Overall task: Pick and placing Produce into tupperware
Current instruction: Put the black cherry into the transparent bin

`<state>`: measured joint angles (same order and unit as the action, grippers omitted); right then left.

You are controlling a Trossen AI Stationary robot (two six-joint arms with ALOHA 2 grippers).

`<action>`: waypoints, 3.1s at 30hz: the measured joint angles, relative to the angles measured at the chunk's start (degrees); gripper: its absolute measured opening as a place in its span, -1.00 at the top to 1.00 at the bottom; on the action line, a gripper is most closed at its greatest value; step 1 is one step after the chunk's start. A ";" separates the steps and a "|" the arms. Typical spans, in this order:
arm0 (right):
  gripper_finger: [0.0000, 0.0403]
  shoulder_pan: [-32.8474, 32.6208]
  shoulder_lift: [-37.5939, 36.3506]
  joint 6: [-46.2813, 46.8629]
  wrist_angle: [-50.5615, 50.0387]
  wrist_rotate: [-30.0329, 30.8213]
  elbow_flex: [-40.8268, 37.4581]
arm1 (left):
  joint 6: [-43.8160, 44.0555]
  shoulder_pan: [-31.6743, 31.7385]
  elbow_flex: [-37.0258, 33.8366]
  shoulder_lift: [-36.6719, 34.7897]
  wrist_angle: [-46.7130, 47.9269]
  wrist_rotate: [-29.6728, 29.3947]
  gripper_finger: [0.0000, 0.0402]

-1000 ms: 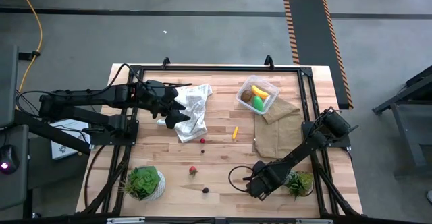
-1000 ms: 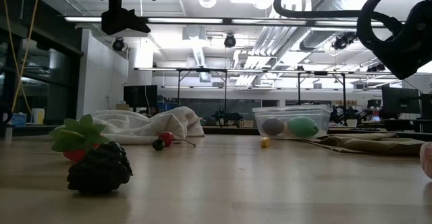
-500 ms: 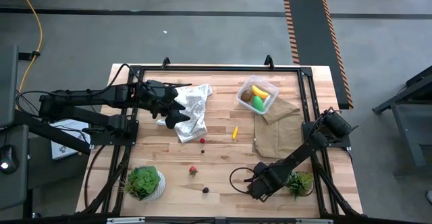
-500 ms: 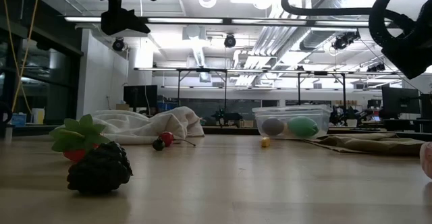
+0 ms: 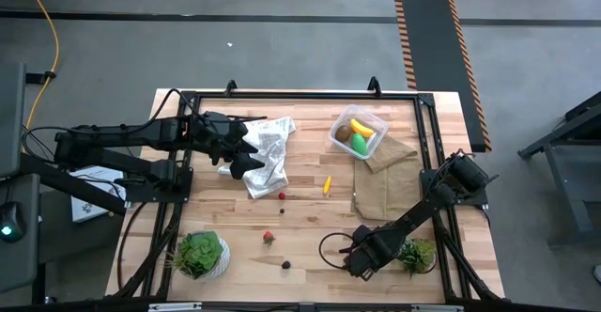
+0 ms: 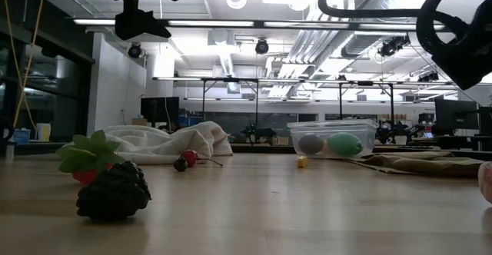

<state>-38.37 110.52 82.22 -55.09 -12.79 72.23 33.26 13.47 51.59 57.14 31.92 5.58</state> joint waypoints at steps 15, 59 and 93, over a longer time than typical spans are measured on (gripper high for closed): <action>0.33 -0.06 0.41 -0.20 -0.13 0.11 0.02 | 0.00 0.01 0.00 -0.01 0.00 0.00 -0.63; 0.54 0.11 0.52 -0.79 -0.23 0.02 0.02 | 0.00 0.00 0.00 0.00 0.00 0.00 -0.63; 0.43 2.01 0.55 -1.69 -0.99 -0.36 0.02 | -0.63 0.00 -0.02 0.00 0.02 0.00 -0.63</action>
<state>-36.36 111.07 80.53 -56.08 -13.16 72.25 32.62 13.48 51.57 57.14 31.94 5.58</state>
